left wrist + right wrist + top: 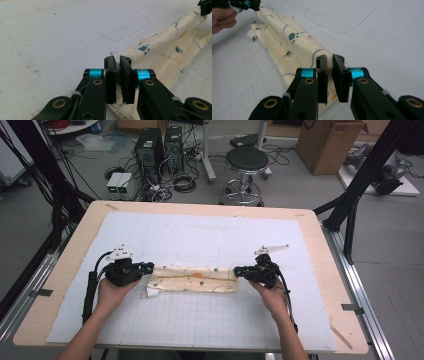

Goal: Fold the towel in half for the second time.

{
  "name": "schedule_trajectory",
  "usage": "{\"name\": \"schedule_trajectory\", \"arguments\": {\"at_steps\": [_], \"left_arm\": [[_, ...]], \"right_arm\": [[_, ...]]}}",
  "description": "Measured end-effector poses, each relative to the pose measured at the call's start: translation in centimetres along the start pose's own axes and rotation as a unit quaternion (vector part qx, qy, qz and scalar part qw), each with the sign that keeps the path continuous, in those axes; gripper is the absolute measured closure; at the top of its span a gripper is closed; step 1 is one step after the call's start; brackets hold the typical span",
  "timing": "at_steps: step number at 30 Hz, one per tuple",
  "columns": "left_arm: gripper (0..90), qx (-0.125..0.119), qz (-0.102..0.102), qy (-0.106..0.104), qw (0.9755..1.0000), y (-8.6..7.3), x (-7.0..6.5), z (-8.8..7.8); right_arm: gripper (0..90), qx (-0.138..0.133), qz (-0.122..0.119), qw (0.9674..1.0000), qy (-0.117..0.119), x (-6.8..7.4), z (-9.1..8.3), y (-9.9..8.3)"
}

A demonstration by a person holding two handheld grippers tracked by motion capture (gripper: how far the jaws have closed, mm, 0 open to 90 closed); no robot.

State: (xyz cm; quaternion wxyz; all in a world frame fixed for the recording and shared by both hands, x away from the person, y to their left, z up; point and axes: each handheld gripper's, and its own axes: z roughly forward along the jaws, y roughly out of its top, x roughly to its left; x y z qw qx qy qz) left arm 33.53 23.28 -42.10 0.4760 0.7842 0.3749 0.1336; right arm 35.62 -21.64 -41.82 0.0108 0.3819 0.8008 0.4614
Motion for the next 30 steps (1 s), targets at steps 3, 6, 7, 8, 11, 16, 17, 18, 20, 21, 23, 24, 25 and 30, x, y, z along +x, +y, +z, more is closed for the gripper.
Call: {"name": "schedule_trajectory", "arguments": {"at_steps": [3,6,7,8,11,16,17,18,20,21,23,24,25,30], "left_arm": [[83.6,0.002,0.002,-0.002,1.0000,-0.5,-0.1,-0.3],[83.6,0.005,0.005,-0.003,1.0000,-0.8,-0.3,-0.4],[83.6,0.005,0.006,-0.005,1.0000,-0.9,-0.4,-0.4],[83.6,0.005,0.007,-0.005,0.9999,-0.9,-0.5,-0.5],[83.5,0.011,0.011,-0.007,0.9999,-1.2,-0.7,-0.5],[83.2,0.022,0.014,-0.010,0.9996,-1.8,-1.0,-0.3],[83.2,0.024,0.017,-0.011,0.9995,-1.8,-1.1,-0.3],[83.2,0.023,0.016,-0.012,0.9995,-1.8,-1.1,-0.3],[83.2,0.026,0.018,-0.012,0.9994,-1.9,-1.2,-0.4],[83.2,0.027,0.019,-0.014,0.9994,-2.0,-1.2,-0.4],[83.0,0.027,0.018,-0.014,0.9994,-2.2,-1.2,-0.5],[83.0,0.029,0.018,-0.015,0.9993,-2.4,-1.2,-0.5],[83.0,0.032,0.018,-0.015,0.9992,-2.5,-1.2,-0.5],[80.6,0.041,0.021,-0.017,0.9988,-2.8,-1.5,-0.3]], "right_arm": [[82.9,0.001,-0.006,1.0000,0.001,0.3,0.0,-0.2],[82.9,0.004,-0.014,0.9999,0.001,0.8,0.0,-0.4],[82.9,0.006,-0.018,0.9998,0.001,0.9,0.0,-0.5],[82.9,0.009,-0.021,0.9997,-0.001,1.0,-0.1,-0.6],[82.8,0.010,-0.027,0.9996,-0.002,1.3,-0.1,-0.9],[82.8,0.014,-0.031,0.9994,-0.004,1.4,-0.1,-1.5],[82.7,0.015,-0.033,0.9993,-0.004,1.5,-0.1,-1.6],[82.7,0.019,-0.032,0.9993,-0.005,1.5,0.0,-1.6],[82.7,0.023,-0.036,0.9991,-0.007,1.6,0.0,-1.7],[82.6,0.026,-0.036,0.9990,-0.007,1.7,0.0,-1.7],[82.6,0.028,-0.042,0.9987,-0.010,1.8,0.1,-1.8],[82.6,0.029,-0.043,0.9986,-0.011,1.9,0.1,-1.9],[82.6,0.031,-0.046,0.9984,-0.012,1.9,0.2,-2.0],[81.1,0.034,-0.041,0.9985,-0.010,1.8,0.4,-2.7]]}}
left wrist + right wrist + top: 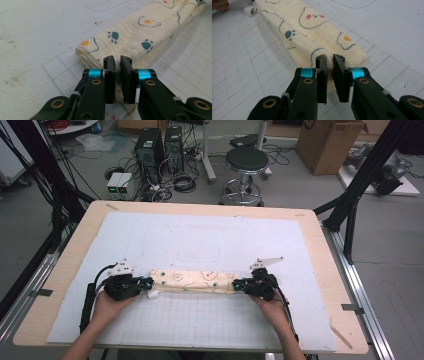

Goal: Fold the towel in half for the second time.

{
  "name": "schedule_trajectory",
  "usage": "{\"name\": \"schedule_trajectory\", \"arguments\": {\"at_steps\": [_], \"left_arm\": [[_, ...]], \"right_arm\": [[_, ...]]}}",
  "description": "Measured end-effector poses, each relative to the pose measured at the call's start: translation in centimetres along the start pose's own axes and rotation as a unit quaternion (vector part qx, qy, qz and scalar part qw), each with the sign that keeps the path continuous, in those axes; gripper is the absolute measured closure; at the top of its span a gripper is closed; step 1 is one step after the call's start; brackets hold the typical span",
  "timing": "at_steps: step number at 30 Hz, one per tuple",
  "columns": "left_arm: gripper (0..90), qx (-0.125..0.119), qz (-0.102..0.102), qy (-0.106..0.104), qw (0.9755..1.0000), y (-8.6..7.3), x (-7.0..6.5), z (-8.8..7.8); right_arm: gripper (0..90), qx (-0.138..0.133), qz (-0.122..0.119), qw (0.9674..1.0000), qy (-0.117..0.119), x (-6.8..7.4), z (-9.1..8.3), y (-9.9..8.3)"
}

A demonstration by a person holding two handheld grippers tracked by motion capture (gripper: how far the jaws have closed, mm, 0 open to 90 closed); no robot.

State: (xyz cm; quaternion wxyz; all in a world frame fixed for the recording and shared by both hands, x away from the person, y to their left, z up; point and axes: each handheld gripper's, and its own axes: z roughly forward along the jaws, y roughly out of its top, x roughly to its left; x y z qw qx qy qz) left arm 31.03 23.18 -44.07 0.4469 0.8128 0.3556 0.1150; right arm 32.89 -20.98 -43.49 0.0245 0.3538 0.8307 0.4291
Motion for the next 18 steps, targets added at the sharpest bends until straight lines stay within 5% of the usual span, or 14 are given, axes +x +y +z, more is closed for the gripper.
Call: {"name": "schedule_trajectory", "arguments": {"at_steps": [5,11,18], "left_arm": [[63.8,-0.011,-0.011,-0.006,0.9999,0.1,0.0,-0.5],[54.1,-0.042,-0.013,-0.004,0.9990,0.9,-0.3,-1.8],[56.7,-0.071,-0.022,-0.005,0.9972,2.1,-1.2,-1.2]], "right_arm": [[64.9,-0.007,-0.002,1.0000,0.001,0.1,-0.1,0.0],[51.4,-0.050,-0.006,0.9987,0.014,0.9,-1.4,0.7],[57.4,-0.059,-0.015,0.9980,0.018,2.0,-1.3,2.8]]}}
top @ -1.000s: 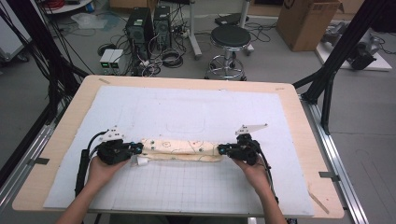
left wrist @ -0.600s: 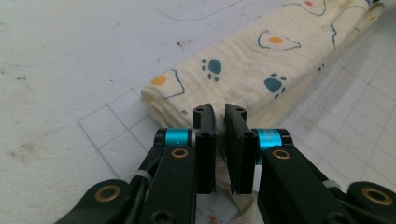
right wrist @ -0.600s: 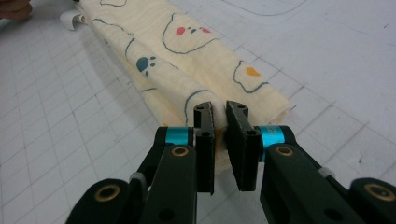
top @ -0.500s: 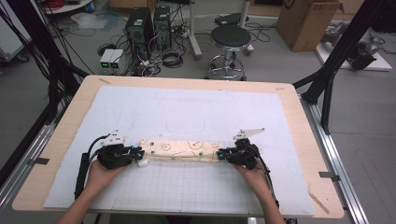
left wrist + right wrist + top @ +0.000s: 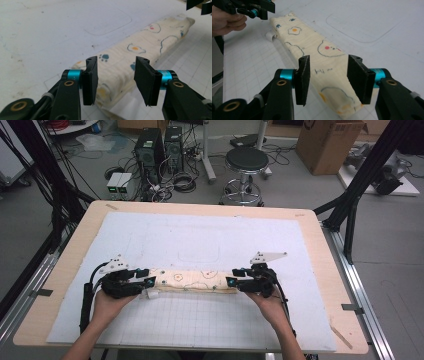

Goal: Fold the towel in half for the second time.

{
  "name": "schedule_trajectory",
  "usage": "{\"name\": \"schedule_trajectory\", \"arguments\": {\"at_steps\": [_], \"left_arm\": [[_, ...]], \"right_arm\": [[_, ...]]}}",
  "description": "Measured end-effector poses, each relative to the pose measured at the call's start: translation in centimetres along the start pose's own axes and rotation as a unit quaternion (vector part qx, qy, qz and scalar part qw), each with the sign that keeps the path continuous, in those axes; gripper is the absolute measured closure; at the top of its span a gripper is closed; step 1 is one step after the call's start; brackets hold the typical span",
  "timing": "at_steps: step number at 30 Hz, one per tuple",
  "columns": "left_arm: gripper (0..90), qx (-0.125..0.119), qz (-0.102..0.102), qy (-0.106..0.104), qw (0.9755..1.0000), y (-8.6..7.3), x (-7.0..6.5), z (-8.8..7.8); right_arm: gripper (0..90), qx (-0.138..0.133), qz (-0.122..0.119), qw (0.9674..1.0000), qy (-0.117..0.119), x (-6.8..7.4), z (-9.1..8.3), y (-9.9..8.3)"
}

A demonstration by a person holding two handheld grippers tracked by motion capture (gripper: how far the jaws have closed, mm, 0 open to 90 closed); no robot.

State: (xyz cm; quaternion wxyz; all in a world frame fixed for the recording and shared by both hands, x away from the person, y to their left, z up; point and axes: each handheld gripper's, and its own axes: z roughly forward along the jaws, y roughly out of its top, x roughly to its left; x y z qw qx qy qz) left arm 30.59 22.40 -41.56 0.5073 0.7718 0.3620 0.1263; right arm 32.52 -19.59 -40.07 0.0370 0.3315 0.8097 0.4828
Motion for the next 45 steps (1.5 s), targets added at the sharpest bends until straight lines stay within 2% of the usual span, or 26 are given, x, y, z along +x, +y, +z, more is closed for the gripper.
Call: {"name": "schedule_trajectory", "arguments": {"at_steps": [2,4,6,8,11,15,17,19,22,25,29,34,37,43,45], "left_arm": [[62.9,-0.003,0.006,-0.002,1.0000,0.5,-0.6,0.5],[70.3,-0.001,0.009,-0.008,0.9999,0.9,-1.1,1.2],[76.4,0.008,0.017,-0.013,0.9997,1.3,-1.7,2.1],[80.5,0.016,0.028,-0.016,0.9993,1.5,-2.1,2.7],[84.5,0.023,0.028,-0.025,0.9990,1.5,-2.5,3.5],[85.6,0.044,0.028,-0.023,0.9984,1.1,-2.8,4.5],[85.5,0.062,0.026,-0.023,0.9975,0.9,-2.5,4.9],[85.5,0.074,0.026,-0.019,0.9967,0.7,-2.3,5.0],[85.4,0.092,0.037,-0.011,0.9950,0.4,-2.1,5.0],[84.4,0.108,0.043,-0.006,0.9932,0.1,-1.7,4.8],[83.7,0.111,0.046,0.000,0.9928,-0.2,-1.2,4.3],[81.8,0.105,0.033,0.002,0.9940,-0.8,-0.4,3.6],[80.5,0.103,0.035,0.000,0.9940,-0.8,-0.2,3.3],[78.1,0.100,0.026,-0.003,0.9947,-1.1,0.2,2.7],[77.7,0.098,0.024,-0.003,0.9949,-1.1,0.4,2.5]], "right_arm": [[66.2,0.003,-0.004,1.0000,0.005,0.3,0.5,0.6],[76.3,0.011,-0.010,0.9997,0.020,0.7,1.3,1.1],[80.6,0.024,-0.015,0.9992,0.029,1.1,2.3,1.5],[82.5,0.039,-0.021,0.9984,0.035,1.5,3.3,1.8],[84.7,0.050,-0.023,0.9976,0.042,2.0,4.6,2.0],[85.8,0.060,-0.018,0.9970,0.046,2.0,5.9,1.9],[85.8,0.073,-0.017,0.9964,0.041,2.1,6.4,1.7],[85.7,0.084,-0.025,0.9955,0.036,2.0,6.8,1.5],[85.7,0.106,-0.042,0.9933,0.020,1.9,7.1,1.0],[85.5,0.114,-0.045,0.9924,0.012,1.6,7.2,0.5],[85.4,0.116,-0.055,0.9917,0.003,1.3,6.8,0.1],[83.9,0.116,-0.059,0.9914,-0.011,0.8,5.8,-0.5],[83.2,0.112,-0.058,0.9918,-0.019,0.3,5.0,-0.9],[80.5,0.099,-0.046,0.9935,-0.031,-0.8,3.2,-1.8],[78.8,0.095,-0.050,0.9937,-0.032,-1.1,2.9,-2.0]]}}
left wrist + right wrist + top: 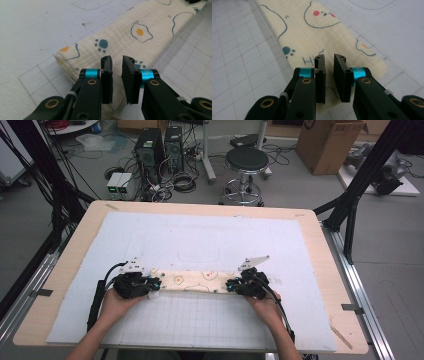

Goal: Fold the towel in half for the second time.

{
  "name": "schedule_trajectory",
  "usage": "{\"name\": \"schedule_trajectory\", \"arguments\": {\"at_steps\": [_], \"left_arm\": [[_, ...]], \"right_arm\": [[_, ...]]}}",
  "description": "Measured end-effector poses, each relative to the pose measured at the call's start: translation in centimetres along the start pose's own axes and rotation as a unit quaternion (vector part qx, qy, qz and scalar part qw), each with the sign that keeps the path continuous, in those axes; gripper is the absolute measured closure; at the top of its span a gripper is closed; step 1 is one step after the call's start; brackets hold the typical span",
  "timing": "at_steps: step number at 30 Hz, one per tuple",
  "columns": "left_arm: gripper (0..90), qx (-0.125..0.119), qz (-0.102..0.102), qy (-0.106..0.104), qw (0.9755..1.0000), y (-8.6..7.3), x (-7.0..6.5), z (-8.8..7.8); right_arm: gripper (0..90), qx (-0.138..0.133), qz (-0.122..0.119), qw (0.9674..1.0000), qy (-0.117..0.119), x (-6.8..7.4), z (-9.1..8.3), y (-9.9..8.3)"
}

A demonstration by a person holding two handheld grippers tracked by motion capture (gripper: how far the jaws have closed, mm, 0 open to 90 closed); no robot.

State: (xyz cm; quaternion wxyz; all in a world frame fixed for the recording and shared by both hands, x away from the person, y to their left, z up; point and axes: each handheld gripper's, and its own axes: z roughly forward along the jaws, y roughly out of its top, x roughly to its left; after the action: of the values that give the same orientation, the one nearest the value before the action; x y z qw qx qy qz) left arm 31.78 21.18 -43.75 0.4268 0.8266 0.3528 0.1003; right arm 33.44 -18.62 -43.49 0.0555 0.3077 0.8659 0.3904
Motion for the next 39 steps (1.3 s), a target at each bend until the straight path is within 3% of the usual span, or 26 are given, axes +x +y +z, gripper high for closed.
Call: {"name": "schedule_trajectory", "arguments": {"at_steps": [7,15,20,23,28,31,36,39], "left_arm": [[70.8,-0.010,-0.003,0.006,0.9999,0.0,0.4,-0.3],[69.2,-0.005,-0.002,0.006,1.0000,-0.4,0.3,-0.1],[69.2,-0.015,-0.012,-0.001,0.9998,-0.8,0.5,-0.1],[69.0,-0.011,-0.003,0.002,0.9999,-0.8,0.5,-0.1],[68.3,-0.014,-0.002,0.001,0.9999,-0.8,0.4,-0.1],[63.1,-0.019,0.001,0.001,0.9998,-0.6,0.3,-0.3],[58.3,-0.049,-0.022,0.009,0.9985,-0.3,0.9,-1.2],[56.5,-0.052,-0.039,0.017,0.9977,0.2,1.6,-1.5]], "right_arm": [[68.4,-0.028,-0.003,0.9996,-0.002,-0.3,-1.0,-0.1],[64.1,-0.005,-0.022,0.9997,-0.013,0.0,-0.7,-0.7],[63.3,-0.014,-0.039,0.9990,-0.018,0.1,-0.5,-1.1],[62.8,-0.017,-0.041,0.9989,-0.018,0.1,-0.4,-1.2],[62.0,-0.023,-0.032,0.9991,-0.014,0.0,-0.4,-1.3],[58.3,-0.029,-0.023,0.9993,-0.004,-0.3,-0.5,-1.2],[53.9,-0.062,-0.007,0.9981,-0.006,-0.5,-1.7,-0.8],[52.1,-0.067,0.003,0.9977,-0.014,-1.0,-2.4,-0.2]]}}
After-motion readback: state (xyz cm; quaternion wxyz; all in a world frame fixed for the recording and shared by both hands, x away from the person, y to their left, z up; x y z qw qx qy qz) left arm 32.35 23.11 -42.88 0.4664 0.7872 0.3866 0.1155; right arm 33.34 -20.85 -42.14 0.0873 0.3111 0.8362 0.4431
